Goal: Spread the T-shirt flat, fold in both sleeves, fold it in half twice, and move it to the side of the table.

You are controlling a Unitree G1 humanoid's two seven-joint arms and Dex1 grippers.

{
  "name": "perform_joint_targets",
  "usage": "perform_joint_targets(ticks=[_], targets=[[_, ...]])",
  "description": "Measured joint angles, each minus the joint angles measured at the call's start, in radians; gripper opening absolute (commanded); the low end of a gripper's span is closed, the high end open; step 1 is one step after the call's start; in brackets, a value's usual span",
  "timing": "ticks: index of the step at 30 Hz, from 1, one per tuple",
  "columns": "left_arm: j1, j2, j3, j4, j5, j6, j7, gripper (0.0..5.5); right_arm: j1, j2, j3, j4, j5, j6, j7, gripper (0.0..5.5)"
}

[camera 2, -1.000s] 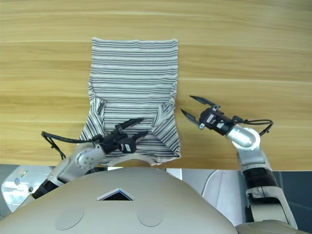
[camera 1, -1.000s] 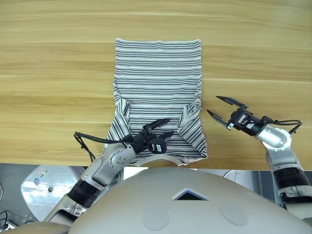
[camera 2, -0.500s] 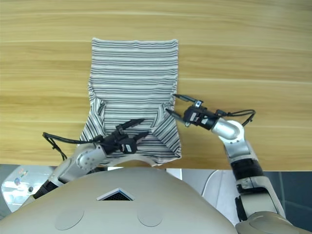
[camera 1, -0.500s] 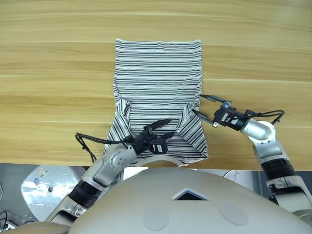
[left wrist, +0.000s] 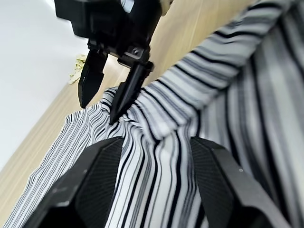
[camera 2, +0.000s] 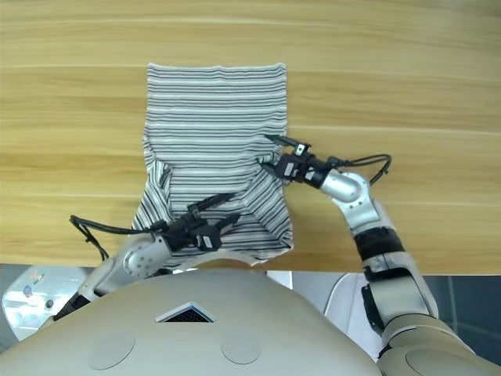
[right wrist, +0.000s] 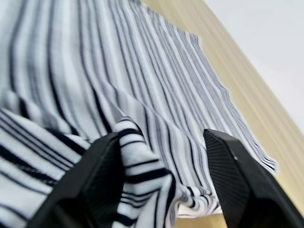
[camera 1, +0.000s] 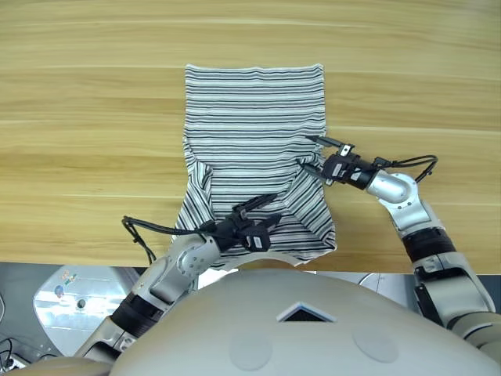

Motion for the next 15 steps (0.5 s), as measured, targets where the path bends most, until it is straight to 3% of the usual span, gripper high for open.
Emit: perform_joint_targets(ticks=[8,11,15], targets=[[0.005,0.033,0.038,-0.096,-0.164,-0.068,-0.06,2.67,-0.067,0.048,0.005,0.092,-0.038,0.023,-0.119,2.77],[-0.021,0.021,0.04,-0.092,-0.195,-0.081,-0.065,2.67,-0.032,0.035,0.027,0.059,-0.01,-0.046,-0.071,2.77],[-0.085,0.027,0.144,-0.046,-0.231,-0.08,-0.057,2.67,0.057,-0.001,0.045,-0.064,0.134,-0.104,0.064,2.77]])
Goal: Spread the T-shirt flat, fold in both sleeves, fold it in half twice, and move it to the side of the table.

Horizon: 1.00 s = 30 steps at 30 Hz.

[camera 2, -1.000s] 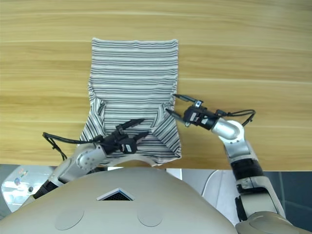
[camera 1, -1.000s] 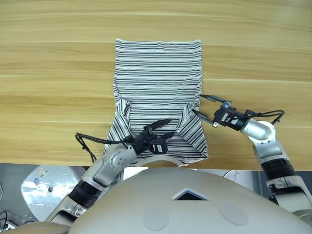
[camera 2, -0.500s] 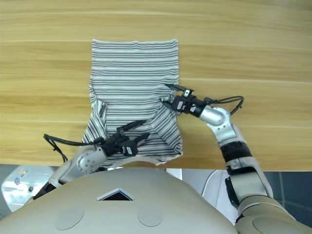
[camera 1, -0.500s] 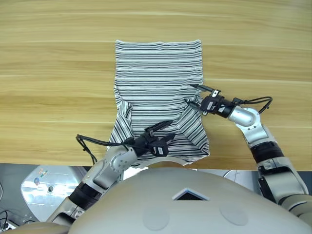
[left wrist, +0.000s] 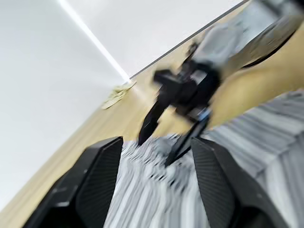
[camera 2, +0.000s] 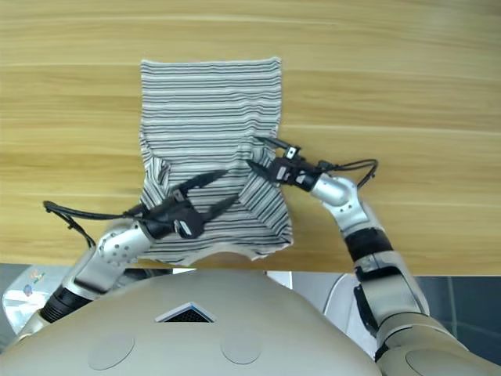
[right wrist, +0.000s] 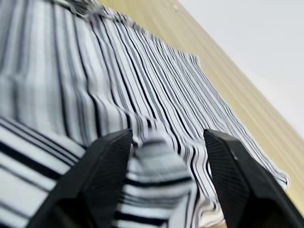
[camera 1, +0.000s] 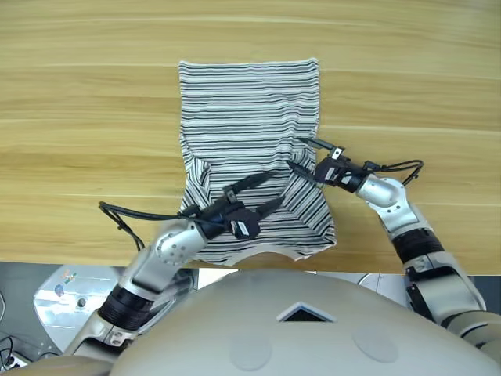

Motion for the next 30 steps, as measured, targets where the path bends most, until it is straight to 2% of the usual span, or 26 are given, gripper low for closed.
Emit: perform_joint_targets(ticks=[4,7,10,12,15,16,19,22,24,27,30], targets=[[0.022,0.069,0.08,0.046,0.025,-0.001,-0.001,2.67,0.105,-0.068,-0.003,-0.155,0.082,-0.004,0.075,2.77],[0.035,0.112,0.176,0.076,0.026,0.004,0.018,2.67,0.164,-0.121,-0.067,-0.261,0.196,0.005,0.095,2.77],[0.044,0.116,0.215,0.077,0.008,0.001,0.02,2.67,0.18,-0.148,-0.13,-0.29,0.228,0.02,0.088,2.77],[0.109,0.162,0.335,0.075,0.031,0.005,0.04,2.67,0.265,-0.197,-0.181,-0.309,0.171,-0.003,0.085,2.77],[0.249,0.222,0.595,0.092,0.09,0.057,0.124,2.67,0.445,-0.28,-0.401,-0.326,-0.002,-0.032,-0.018,2.77],[0.28,0.233,0.631,0.105,0.129,0.068,0.144,2.67,0.474,-0.289,-0.457,-0.336,-0.093,-0.03,-0.07,2.77],[0.437,0.249,0.634,0.085,0.229,0.036,0.132,2.67,0.53,-0.291,-0.511,-0.374,-0.337,-0.034,-0.176,2.77],[0.628,0.255,0.674,-0.031,0.239,-0.032,0.085,2.67,0.62,-0.305,-0.519,-0.425,-0.426,-0.057,-0.199,2.77],[0.662,0.259,0.661,-0.078,0.234,-0.066,0.054,2.67,0.632,-0.312,-0.509,-0.434,-0.445,-0.065,-0.2,2.77],[0.676,0.264,0.507,-0.169,0.203,-0.134,-0.041,2.67,0.579,-0.312,-0.423,-0.453,-0.467,-0.066,-0.187,2.77],[0.667,0.268,0.505,-0.168,0.194,-0.131,-0.071,2.67,0.544,-0.32,-0.383,-0.466,-0.467,-0.061,-0.164,2.77]])
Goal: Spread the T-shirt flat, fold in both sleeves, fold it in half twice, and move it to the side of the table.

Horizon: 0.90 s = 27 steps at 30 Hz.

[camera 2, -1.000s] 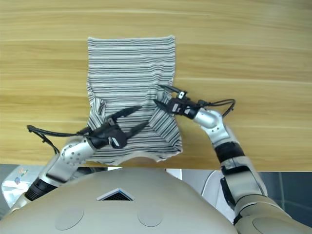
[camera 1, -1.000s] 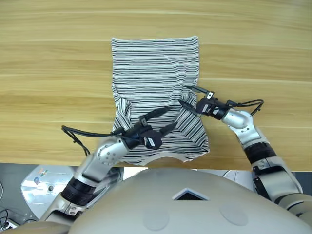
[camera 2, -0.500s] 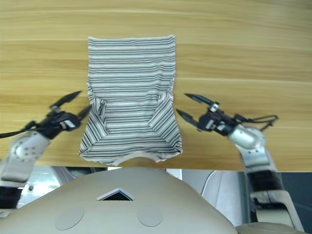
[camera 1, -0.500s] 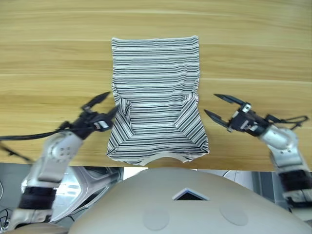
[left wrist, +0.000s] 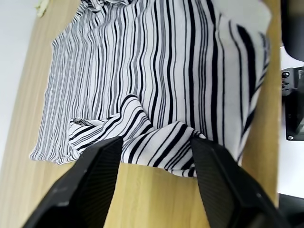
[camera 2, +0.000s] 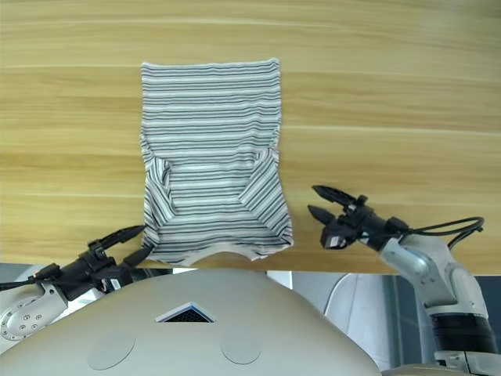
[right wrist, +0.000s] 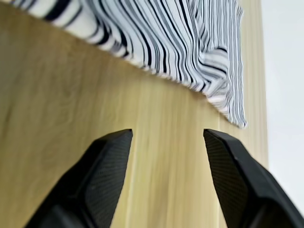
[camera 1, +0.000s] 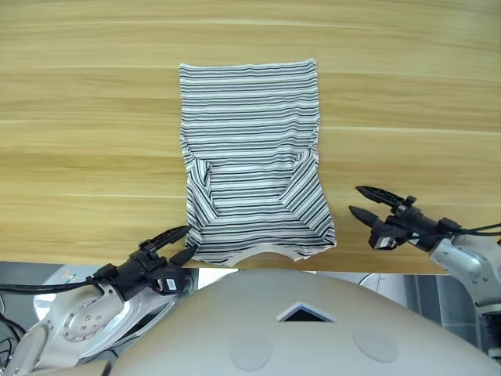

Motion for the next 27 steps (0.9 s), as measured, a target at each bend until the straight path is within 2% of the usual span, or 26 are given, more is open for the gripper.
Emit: perform_joint_targets(ticks=[8,19,23,27], targets=[[-0.128,0.04,-0.067,0.045,-0.006,-0.022,-0.074,2.67,-0.034,-0.029,0.045,0.011,0.001,0.01,0.0,2.77],[-0.002,-0.013,0.253,0.073,-0.055,-0.017,-0.004,2.67,-0.028,-0.042,0.038,0.044,-0.006,0.018,-0.055,2.77],[0.023,-0.057,0.252,0.007,-0.126,-0.038,-0.006,2.67,-0.051,-0.043,0.052,0.068,-0.015,0.017,-0.078,2.77],[-0.014,-0.049,0.264,0.123,-0.023,-0.002,0.0,2.67,-0.055,-0.048,0.062,0.069,-0.016,0.019,-0.082,2.77]])
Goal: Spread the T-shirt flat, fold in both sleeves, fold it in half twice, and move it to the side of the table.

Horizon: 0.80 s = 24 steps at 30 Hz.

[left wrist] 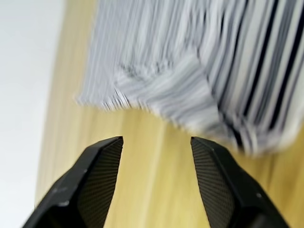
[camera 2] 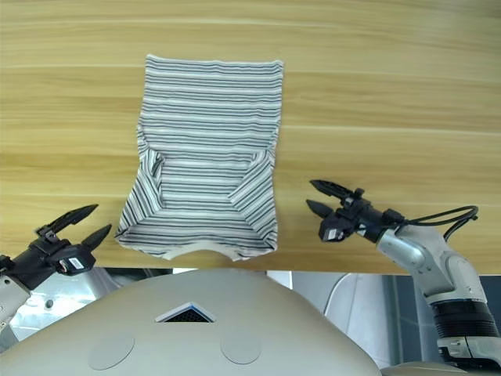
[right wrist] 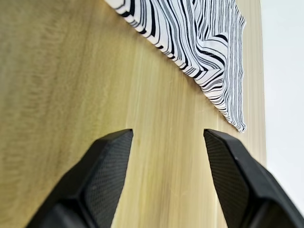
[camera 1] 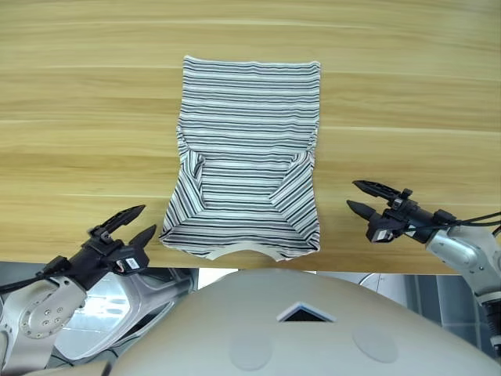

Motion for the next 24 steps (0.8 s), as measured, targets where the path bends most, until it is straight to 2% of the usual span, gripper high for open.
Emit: perform_joint_targets(ticks=[4,10,16,24], targets=[[-0.078,0.054,-0.03,0.058,0.106,0.001,0.001,2.67,0.036,-0.009,0.005,-0.04,0.001,0.01,0.0,2.77],[-0.156,0.111,-0.062,0.102,0.136,-0.003,0.005,2.67,0.069,-0.009,0.001,-0.059,0.001,0.03,-0.021,2.77],[-0.199,0.143,-0.225,0.043,0.101,-0.082,-0.036,2.67,0.048,-0.009,0.01,-0.071,0.001,0.045,-0.019,2.77],[-0.222,0.182,-0.286,0.028,0.096,-0.099,-0.042,2.67,0.027,-0.01,0.034,-0.073,0.001,0.051,-0.018,2.77]])
